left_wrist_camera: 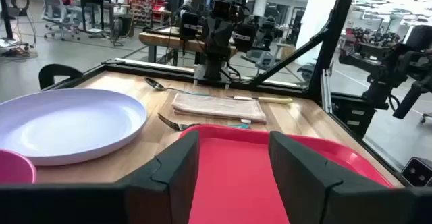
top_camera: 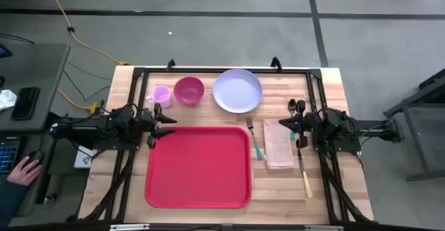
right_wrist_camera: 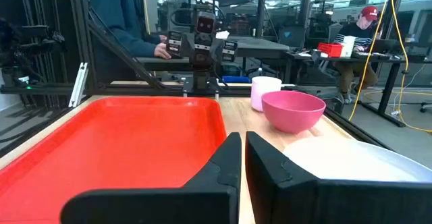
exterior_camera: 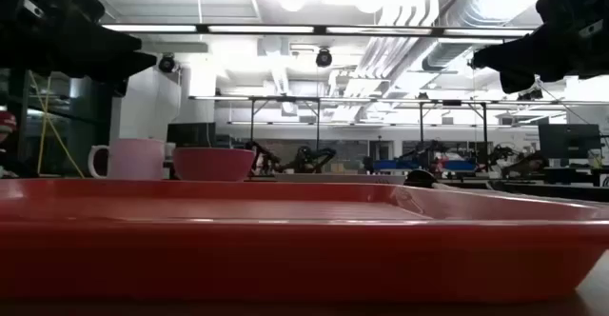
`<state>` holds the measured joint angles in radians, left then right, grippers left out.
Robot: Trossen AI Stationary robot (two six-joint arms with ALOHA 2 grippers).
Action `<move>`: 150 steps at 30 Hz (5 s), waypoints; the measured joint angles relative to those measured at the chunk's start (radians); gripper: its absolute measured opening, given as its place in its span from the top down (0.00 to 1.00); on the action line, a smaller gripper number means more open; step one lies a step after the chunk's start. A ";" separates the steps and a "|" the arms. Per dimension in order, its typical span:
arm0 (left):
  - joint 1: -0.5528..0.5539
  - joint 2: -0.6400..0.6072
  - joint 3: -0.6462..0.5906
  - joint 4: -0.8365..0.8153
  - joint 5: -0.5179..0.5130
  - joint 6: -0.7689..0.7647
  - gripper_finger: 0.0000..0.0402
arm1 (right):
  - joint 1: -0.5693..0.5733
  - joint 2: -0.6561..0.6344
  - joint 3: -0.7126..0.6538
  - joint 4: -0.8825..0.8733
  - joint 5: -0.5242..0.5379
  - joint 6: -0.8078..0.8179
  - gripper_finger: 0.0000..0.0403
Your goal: Set up tray
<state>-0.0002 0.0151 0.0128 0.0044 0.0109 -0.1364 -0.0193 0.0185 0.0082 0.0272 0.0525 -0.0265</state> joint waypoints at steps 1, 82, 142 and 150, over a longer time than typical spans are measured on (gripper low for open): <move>0.000 0.000 0.000 0.000 0.000 0.000 0.47 | 0.000 0.000 0.000 0.000 0.000 0.000 1.00; 0.000 -0.001 0.077 0.286 -0.225 -0.271 0.47 | 0.000 0.000 0.000 0.109 0.026 0.000 1.00; 0.019 1.071 1.493 -1.453 -0.507 -0.563 0.47 | 0.000 0.000 0.000 0.127 0.281 0.027 1.00; 0.224 1.135 1.492 -1.488 -0.345 -0.531 0.47 | 0.000 0.000 0.000 0.127 0.281 0.027 1.00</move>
<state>0.2234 1.1505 1.5051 -1.4840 -0.3336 -0.6675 -0.0190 0.0185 0.0078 0.1543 0.3335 0.0002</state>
